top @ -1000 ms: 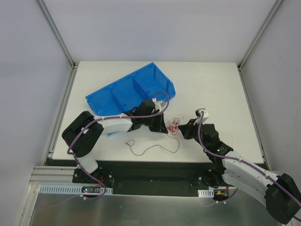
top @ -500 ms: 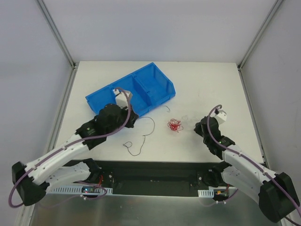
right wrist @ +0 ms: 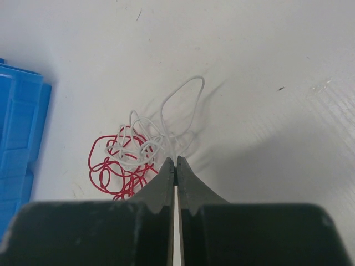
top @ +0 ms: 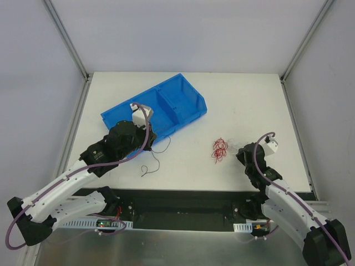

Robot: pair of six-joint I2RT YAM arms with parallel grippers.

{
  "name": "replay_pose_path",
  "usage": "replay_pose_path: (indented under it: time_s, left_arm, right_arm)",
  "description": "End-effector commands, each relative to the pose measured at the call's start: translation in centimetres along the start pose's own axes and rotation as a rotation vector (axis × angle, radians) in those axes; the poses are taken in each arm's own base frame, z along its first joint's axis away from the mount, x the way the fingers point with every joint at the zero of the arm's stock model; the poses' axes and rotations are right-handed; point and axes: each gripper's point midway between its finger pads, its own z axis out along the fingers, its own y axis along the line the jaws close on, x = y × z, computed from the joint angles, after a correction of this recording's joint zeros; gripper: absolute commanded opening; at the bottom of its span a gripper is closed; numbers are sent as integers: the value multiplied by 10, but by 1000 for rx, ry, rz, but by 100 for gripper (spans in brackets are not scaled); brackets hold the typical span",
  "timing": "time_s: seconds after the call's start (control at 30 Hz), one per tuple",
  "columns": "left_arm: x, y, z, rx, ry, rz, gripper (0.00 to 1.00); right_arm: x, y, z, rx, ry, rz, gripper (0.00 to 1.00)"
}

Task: Untangle the cables

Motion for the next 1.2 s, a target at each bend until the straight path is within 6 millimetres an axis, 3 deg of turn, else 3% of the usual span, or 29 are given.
replay_pose_path:
  time_s: [0.0, 0.07, 0.13, 0.3, 0.5, 0.67, 1.07, 1.17]
  left_arm:
    - [-16, -56, 6, 274, -8, -5, 0]
    - [-18, -71, 11, 347, 4, 6, 0]
    - [-11, -74, 22, 346, 34, -13, 0]
    - [47, -74, 46, 323, 218, -104, 0]
    - [99, -56, 40, 261, 294, -185, 0]
    - [135, -56, 42, 268, 369, -246, 0]
    - [174, -65, 56, 286, 531, -283, 0]
    - [178, -65, 53, 283, 547, -297, 7]
  right_arm:
    - [-7, 18, 0, -83, -22, 9, 1]
    - [-8, 19, 0, -91, -27, 12, 1]
    - [-8, 18, -1, -103, -35, 18, 1]
    - [-9, 17, -3, -131, -56, 39, 1]
    - [-8, 22, -2, -149, -48, 31, 1]
    - [-5, 26, -1, -156, -26, 11, 1]
    - [-5, 26, 0, -167, -25, 21, 1]
    - [-5, 27, 0, -172, -20, 18, 1]
